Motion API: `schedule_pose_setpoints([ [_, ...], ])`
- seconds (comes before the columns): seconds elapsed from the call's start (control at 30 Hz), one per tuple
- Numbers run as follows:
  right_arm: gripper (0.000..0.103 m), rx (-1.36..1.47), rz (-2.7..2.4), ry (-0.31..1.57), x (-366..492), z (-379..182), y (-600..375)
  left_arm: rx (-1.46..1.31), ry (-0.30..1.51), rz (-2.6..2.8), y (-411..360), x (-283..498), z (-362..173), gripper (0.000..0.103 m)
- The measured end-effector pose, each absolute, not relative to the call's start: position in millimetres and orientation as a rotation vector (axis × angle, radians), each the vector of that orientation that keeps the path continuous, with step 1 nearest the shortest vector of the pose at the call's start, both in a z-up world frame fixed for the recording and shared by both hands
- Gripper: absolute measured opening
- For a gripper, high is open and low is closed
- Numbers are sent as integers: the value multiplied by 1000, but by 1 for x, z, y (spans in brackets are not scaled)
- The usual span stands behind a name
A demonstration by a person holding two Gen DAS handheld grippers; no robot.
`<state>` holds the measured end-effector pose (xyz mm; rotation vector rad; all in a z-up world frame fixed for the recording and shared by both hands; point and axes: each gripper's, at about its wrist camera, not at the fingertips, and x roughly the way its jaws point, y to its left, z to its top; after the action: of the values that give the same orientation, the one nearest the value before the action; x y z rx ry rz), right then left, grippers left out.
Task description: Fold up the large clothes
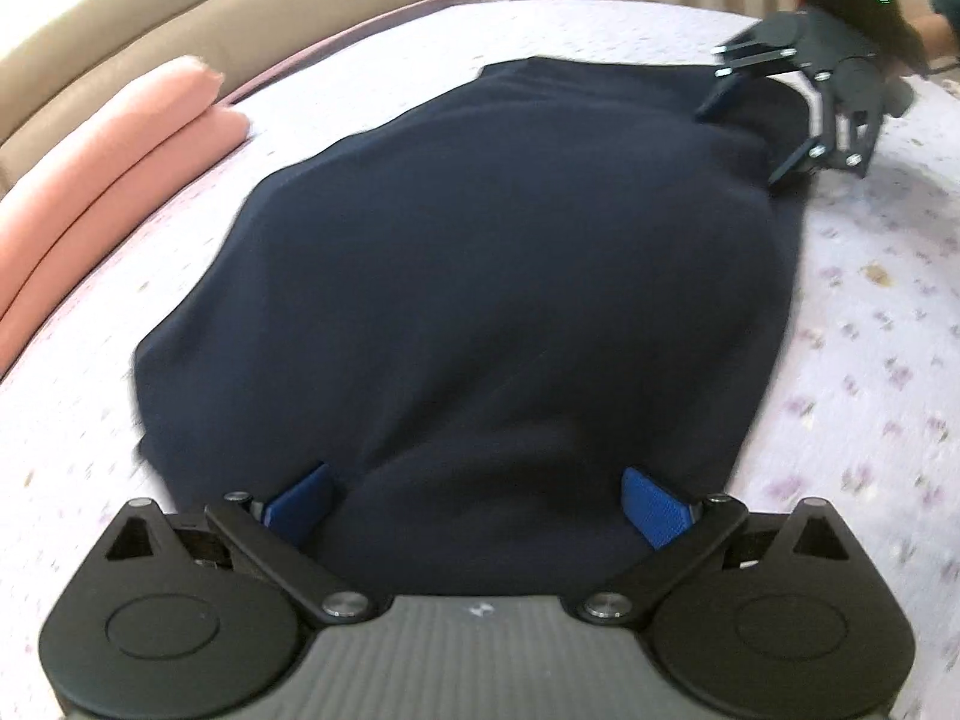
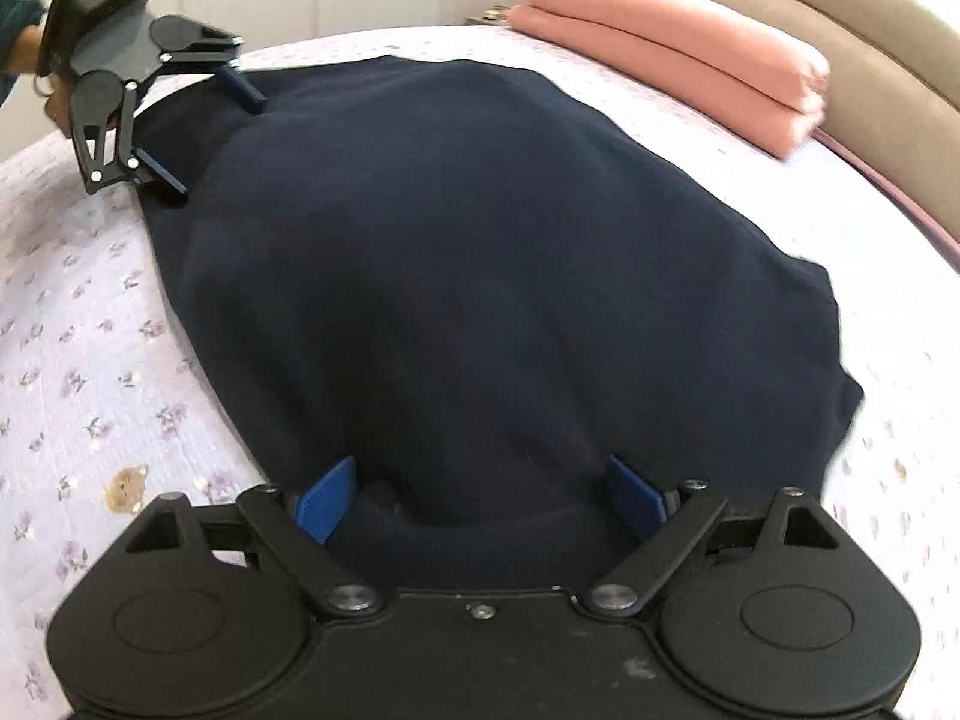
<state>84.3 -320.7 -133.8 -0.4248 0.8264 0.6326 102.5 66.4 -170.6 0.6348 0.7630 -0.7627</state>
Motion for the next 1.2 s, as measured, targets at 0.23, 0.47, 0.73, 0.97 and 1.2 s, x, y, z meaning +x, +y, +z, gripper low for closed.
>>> schedule_pose_setpoints([
  [0.23,103,-428,602,831,93,-144,-319,505,862,-678,103,127,-174,103],
  [0.47,103,-413,542,853,82,-150,-361,436,900,-645,113,145,-176,103],
  [0.73,103,-356,479,905,79,-154,-381,402,915,-646,96,158,-185,103],
  [0.97,102,-236,340,1088,95,-130,-398,256,1026,-655,118,164,-171,103],
  [1.2,102,62,205,934,161,-69,-358,-55,994,-629,144,220,-146,103],
])
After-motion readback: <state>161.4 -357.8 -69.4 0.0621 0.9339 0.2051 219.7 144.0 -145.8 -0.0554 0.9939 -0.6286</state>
